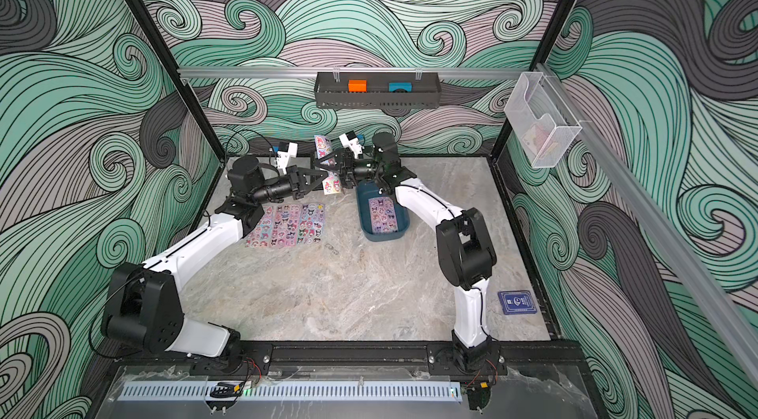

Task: Take the stickers out of the storage box
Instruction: Place the sticker at the center of the board.

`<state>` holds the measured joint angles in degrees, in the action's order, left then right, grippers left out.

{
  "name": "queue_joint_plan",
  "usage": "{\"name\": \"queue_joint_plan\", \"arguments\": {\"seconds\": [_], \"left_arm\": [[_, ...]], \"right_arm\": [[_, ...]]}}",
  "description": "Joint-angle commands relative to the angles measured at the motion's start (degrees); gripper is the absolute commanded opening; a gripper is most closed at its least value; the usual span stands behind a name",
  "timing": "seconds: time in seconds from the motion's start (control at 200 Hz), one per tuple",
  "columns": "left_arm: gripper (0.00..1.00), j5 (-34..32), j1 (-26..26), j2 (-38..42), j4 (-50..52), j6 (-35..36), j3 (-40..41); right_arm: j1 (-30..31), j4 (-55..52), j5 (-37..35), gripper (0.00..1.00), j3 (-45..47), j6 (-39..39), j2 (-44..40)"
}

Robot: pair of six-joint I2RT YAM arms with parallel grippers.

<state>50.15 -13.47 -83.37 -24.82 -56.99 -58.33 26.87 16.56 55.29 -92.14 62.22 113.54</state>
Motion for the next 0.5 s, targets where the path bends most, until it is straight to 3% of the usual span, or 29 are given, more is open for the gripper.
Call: {"name": "queue_joint_plan", "arguments": {"seconds": [0.0, 0.495], "left_arm": [[0.0, -0.25, 2.66, 0.63, 1.39, 1.38, 2.11], [0.0, 3.54, 4.76, -5.49, -1.89, -1.23, 3.91]], "right_arm": [[-1.57, 1.22, 1.15, 0.99, 1.8, -0.14, -2.62], [-2.97, -7.41, -0.77, 0.93, 1.98, -6.36, -4.06]]}}
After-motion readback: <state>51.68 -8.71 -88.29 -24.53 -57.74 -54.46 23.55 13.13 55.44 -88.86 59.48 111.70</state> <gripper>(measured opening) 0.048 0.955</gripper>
